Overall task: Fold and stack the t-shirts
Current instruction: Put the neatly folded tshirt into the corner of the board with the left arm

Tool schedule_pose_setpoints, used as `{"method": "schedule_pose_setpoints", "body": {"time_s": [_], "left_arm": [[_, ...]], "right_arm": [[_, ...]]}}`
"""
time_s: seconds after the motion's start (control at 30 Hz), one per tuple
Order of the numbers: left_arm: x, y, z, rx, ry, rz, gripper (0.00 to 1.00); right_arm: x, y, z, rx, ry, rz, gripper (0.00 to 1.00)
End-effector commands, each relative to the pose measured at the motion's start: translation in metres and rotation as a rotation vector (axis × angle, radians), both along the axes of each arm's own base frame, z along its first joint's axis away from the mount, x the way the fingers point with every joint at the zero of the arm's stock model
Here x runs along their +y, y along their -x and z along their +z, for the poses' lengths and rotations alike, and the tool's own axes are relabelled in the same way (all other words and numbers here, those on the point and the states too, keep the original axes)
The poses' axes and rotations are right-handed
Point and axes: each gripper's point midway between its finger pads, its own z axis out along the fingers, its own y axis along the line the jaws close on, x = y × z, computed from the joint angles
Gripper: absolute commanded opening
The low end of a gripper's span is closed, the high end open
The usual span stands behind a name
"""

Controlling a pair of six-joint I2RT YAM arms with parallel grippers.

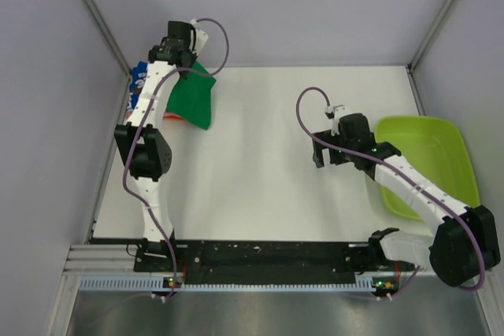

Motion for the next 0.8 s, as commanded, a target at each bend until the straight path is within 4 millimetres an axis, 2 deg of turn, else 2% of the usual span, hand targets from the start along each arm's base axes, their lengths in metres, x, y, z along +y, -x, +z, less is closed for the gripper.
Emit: {"method": "schedule_pose_setpoints", "body": {"time_s": [0.0,0.2,0.33,0.6,0.77], "left_arm": [[0.021,-0.022,0.046,-0.171,-0.034,0.061,0.00],[0.020,-0.028,0.088,-0.290,-0.022,0.058,0.00],[0.022,-0.028,0.105,-0.336,-0.019,0.064,0.00],[0.022,-0.028,0.117,-0.374,0.032,0.061,0.00],[0.048,-0.030,0.121,-0.396,0.023,0.114,0.00]], "right_arm": [[-0.007,-0.002,-0.002,-0.020,0.036,-0.012,0.99],[-0.008,-0.002,-0.009,-0.003,0.051,-0.015,0.99],[-0.009,-0.002,-0.010,-0.002,0.056,-0.017,0.99],[-0.010,-0.002,-0.014,0.008,0.065,-0.017,0.99],[-0.011,-0.001,-0.014,0.008,0.068,-0.021,0.99]]}}
